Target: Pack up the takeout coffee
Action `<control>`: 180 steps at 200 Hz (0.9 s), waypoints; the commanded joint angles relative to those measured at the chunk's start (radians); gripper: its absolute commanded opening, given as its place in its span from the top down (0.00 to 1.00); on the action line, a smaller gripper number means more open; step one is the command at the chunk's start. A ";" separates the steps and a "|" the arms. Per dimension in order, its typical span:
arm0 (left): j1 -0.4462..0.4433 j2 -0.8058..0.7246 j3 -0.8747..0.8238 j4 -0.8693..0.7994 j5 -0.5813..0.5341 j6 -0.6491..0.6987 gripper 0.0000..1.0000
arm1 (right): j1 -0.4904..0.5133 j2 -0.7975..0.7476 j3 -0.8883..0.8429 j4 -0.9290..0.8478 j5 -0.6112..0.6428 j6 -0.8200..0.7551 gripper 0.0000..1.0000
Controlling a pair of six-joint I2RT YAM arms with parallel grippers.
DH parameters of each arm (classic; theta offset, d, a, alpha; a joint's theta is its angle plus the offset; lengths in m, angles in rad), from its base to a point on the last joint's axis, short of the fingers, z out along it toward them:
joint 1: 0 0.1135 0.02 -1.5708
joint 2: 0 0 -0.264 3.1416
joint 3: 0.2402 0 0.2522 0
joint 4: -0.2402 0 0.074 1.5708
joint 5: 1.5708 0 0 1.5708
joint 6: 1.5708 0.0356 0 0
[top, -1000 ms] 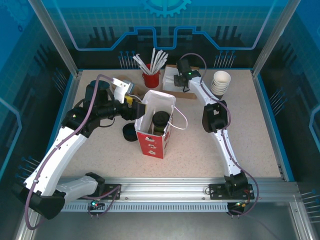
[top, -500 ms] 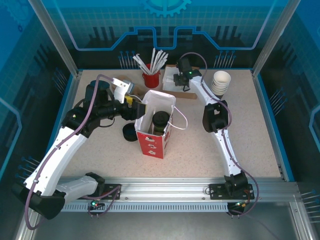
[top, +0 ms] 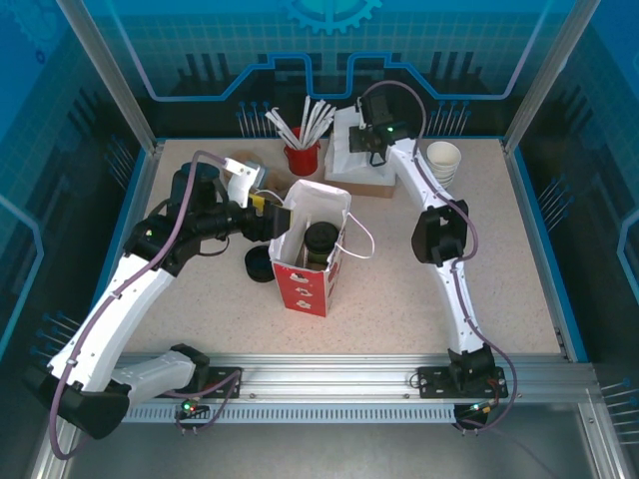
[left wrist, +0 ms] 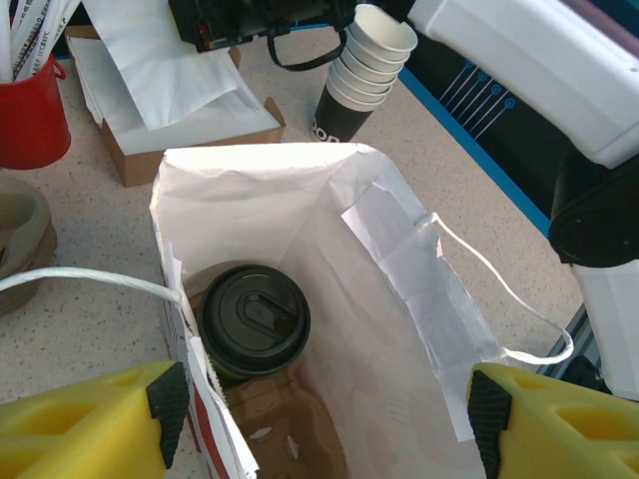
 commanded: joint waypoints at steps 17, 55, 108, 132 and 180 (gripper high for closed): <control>-0.005 -0.015 -0.011 0.009 -0.033 -0.040 0.24 | 0.005 -0.120 0.025 -0.076 -0.018 -0.011 1.00; -0.003 0.003 -0.006 0.017 -0.118 -0.100 0.23 | 0.017 -0.267 0.000 -0.141 -0.041 0.015 1.00; 0.016 0.056 0.035 -0.064 -0.189 -0.154 0.21 | 0.030 -0.526 -0.124 -0.238 -0.135 0.148 1.00; 0.018 0.065 0.046 -0.099 -0.182 -0.171 0.22 | 0.031 -0.609 -0.142 -0.321 -0.193 0.264 1.00; 0.018 0.065 0.042 -0.117 -0.129 -0.206 0.28 | 0.041 -0.829 -0.391 -0.260 -0.417 0.455 1.00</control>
